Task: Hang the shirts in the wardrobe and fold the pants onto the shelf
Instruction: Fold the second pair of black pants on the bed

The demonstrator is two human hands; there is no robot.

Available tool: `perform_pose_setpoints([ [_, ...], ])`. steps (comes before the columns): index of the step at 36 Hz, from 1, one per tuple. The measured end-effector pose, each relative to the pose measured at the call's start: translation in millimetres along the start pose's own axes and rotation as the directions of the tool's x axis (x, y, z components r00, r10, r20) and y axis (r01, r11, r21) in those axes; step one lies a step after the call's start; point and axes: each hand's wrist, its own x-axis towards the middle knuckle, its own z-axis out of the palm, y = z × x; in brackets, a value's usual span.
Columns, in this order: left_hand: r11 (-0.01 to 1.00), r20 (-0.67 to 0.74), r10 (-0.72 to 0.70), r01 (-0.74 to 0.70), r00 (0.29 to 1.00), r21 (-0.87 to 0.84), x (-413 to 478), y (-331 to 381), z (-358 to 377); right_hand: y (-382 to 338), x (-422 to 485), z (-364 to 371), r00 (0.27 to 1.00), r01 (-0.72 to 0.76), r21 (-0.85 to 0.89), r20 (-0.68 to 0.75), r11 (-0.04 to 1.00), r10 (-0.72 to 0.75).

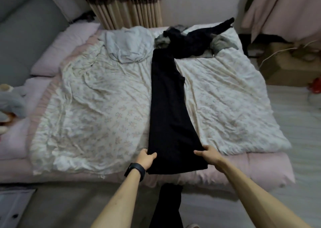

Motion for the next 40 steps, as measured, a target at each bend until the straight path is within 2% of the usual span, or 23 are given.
perform_pose_setpoints([
  [9, 0.974, -0.005, -0.002, 0.003, 1.0, 0.225, -50, 19, -14, -27, -43, -15, 0.996, -0.021, -0.156, -0.084, 0.987, 0.008],
  [13, 0.966, -0.013, 0.01, -0.006, 1.0, 0.257, -62, 16, -21, -25, -57, -17, 0.99, -0.03, -0.173, -0.14, 0.985, 0.006],
  [15, 0.975, 0.005, -0.003, 0.001, 1.0, 0.22, -66, 12, -25, -21, -66, -17, 0.988, -0.029, -0.161, -0.153, 0.987, 0.004],
  [19, 0.964, 0.085, -0.061, 0.037, 0.994, 0.262, -78, -6, -27, 2, -84, -12, 0.993, -0.059, -0.121, -0.113, 0.991, 0.046],
  [22, 0.949, 0.131, -0.175, 0.132, 0.976, 0.285, -89, -37, -19, 40, -99, -1, 0.987, -0.157, -0.099, -0.036, 0.983, 0.154],
  [27, 0.907, 0.274, -0.372, 0.285, 0.887, 0.31, -108, -90, 7, 102, -110, 11, 0.952, -0.286, -0.119, 0.076, 0.951, 0.296],
  [31, 0.911, 0.282, -0.371, 0.287, 0.885, 0.297, -114, -88, 4, 106, -107, 10, 0.943, -0.309, -0.086, 0.103, 0.947, 0.317],
  [36, 0.95, 0.35, -0.285, 0.213, 0.892, 0.23, -110, -45, -20, 58, -101, -8, 0.977, -0.2, -0.05, 0.064, 0.978, 0.203],
  [38, 0.974, 0.306, -0.209, 0.168, 0.929, 0.154, -103, -28, -31, 31, -98, -17, 0.996, -0.089, -0.04, 0.012, 0.995, 0.09],
  [40, 0.991, 0.23, -0.126, 0.133, 0.965, -0.018, -91, -8, -40, 5, -93, -24, 0.999, 0.008, 0.031, -0.05, 0.999, -0.006],
])
